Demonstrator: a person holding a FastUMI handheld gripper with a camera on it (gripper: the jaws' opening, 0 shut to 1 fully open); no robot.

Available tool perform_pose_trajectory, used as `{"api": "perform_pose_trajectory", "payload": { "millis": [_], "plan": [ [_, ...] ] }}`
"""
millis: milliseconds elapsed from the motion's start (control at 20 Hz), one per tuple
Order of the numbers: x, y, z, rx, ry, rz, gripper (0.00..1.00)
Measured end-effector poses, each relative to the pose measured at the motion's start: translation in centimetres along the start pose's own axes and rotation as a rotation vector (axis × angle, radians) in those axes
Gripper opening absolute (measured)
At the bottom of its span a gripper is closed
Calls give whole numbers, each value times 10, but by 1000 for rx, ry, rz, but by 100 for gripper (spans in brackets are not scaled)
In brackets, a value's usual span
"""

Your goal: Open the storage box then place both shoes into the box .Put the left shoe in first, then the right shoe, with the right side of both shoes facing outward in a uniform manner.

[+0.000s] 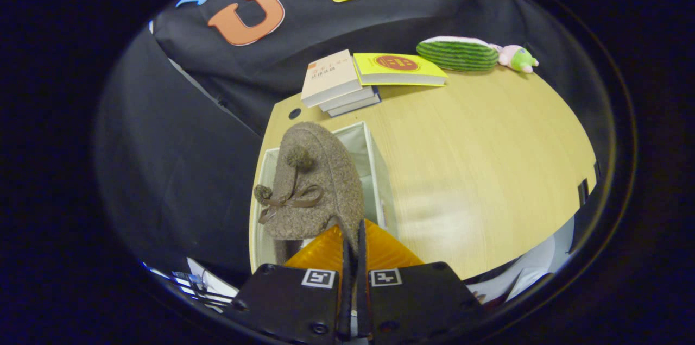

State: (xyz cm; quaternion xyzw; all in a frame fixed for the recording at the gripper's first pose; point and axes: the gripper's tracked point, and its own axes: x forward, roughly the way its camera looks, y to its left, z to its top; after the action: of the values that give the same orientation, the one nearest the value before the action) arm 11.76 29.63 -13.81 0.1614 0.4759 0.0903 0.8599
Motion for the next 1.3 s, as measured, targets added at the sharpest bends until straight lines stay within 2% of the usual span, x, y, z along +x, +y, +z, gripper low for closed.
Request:
{"api": "perform_pose_trajectory", "payload": {
  "millis": [200,250,300,400,450,700,850,1000,1300],
  "plan": [
    [-1,-3,2,-23,-72,29,20],
    [-2,-2,9,-48,-115,34,26],
    [-8,-4,19,-88,-168,18,43],
    [-21,-8,37,-169,-267,-14,88],
    [-30,-7,43,-201,-311,-18,97],
    [-79,-15,70,-328,-509,-59,99],
    [-108,-24,77,-360,-613,-70,99],
    [-138,-43,83,-337,-727,-72,99],
    [-184,-96,74,-256,-842,-42,100]
  ]
}}
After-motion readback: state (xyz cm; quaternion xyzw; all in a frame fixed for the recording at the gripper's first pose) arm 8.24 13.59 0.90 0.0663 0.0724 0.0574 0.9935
